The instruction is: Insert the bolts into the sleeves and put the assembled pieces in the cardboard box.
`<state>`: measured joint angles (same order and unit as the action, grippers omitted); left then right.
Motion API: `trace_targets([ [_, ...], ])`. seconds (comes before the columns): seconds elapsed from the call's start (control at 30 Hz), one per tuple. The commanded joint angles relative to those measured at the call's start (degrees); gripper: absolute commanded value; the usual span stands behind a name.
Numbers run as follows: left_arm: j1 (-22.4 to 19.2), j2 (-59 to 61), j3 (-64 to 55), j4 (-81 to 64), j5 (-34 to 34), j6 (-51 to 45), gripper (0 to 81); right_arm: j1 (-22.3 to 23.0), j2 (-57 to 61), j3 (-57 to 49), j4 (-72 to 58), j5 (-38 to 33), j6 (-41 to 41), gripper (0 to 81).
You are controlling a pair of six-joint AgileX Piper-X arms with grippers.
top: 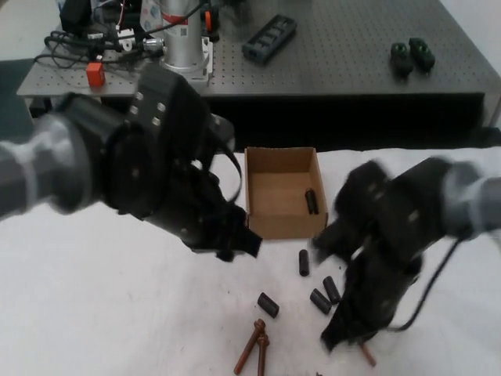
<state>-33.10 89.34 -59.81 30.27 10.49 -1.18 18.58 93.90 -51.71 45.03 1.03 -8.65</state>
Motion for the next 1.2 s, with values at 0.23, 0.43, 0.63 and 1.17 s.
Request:
trace_targets([
  [0.23, -7.6, 15.6, -17.0, 9.7, 0.5, 7.2, 40.5, -15.2, -29.1, 6.0, 6.5, -3.3, 1.2, 2.2],
  [0.43, -10.7, 23.9, -26.9, 14.7, -1.3, 6.4, 40.5, -21.2, -38.5, 12.4, 7.4, -3.5, 1.3, 2.2],
  [0.63, -10.5, 29.0, -32.6, 16.1, -5.5, 1.5, 40.1, -22.6, -40.7, 15.4, 7.4, -5.8, 3.1, 2.2],
  [1.17, -8.5, 44.6, -51.6, 25.6, -3.4, -8.9, 40.0, -22.6, -40.9, 15.7, 7.4, -6.2, 3.9, 2.2],
])
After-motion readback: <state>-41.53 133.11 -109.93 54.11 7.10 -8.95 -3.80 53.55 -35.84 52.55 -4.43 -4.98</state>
